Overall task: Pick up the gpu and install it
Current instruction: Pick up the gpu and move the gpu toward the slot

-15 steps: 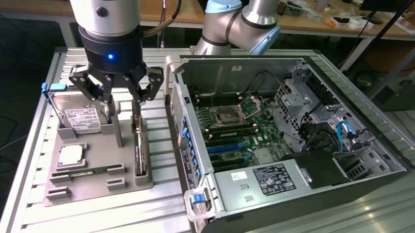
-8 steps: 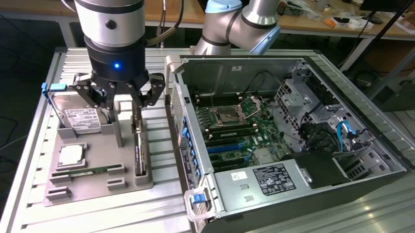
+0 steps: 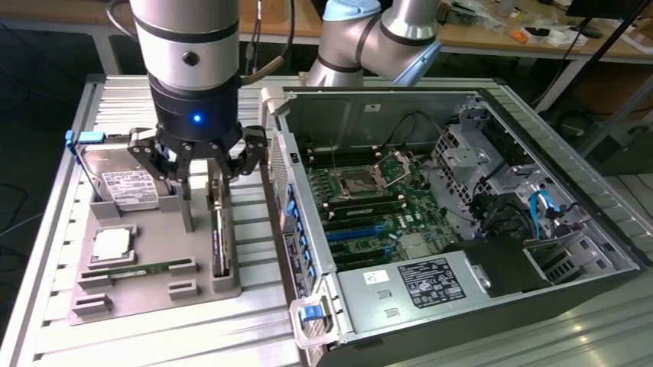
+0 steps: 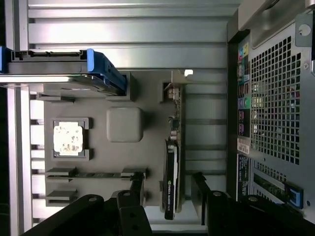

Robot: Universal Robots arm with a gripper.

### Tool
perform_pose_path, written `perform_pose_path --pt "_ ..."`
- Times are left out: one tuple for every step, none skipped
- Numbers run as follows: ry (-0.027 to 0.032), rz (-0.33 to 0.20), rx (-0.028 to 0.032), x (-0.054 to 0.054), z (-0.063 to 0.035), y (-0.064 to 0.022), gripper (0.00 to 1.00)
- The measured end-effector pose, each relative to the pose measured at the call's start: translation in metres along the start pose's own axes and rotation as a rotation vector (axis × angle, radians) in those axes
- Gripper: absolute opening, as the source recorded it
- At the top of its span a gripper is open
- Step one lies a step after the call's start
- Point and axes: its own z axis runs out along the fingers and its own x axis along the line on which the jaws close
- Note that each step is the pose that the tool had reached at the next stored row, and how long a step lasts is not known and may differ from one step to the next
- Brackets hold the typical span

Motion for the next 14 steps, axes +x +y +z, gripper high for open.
perform_pose_path --pt "0.0 0.0 0.0 -0.001 0.0019 -0.0008 0.51" --pt "0.0001 0.0 0.0001 -0.002 0.0036 -0.0015 0.51" --pt "0.0 0.0 0.0001 -0.003 0.0054 -0.0022 0.51" --pt "0.0 0.0 0.0001 -0.003 0.0071 -0.0029 0.51" --pt "0.0 0.0 0.0 -0.004 0.0089 -0.0037 0.51" --pt "0.0001 0.0 0.0001 -0.005 0.0107 -0.0043 0.51" --pt "0.0001 0.0 0.0001 -0.006 0.0129 -0.0051 0.51" --pt "0.0001 0.001 0.0001 -0.007 0.0154 -0.0058 0.51" --pt "0.0001 0.001 0.0001 -0.007 0.0173 -0.0062 0.51" --pt "0.0 0.001 0.0001 -0.008 0.0197 -0.0064 0.51" --pt "0.0 0.001 0.0 -0.008 0.0215 -0.0066 0.51" --pt "-0.0001 0.001 0.0 -0.008 0.0234 -0.0068 0.51" --pt "-0.0001 0.002 0.0 -0.008 0.0252 -0.007 0.51" --pt "0.0 0.002 0.0001 -0.008 0.027 -0.0071 0.51"
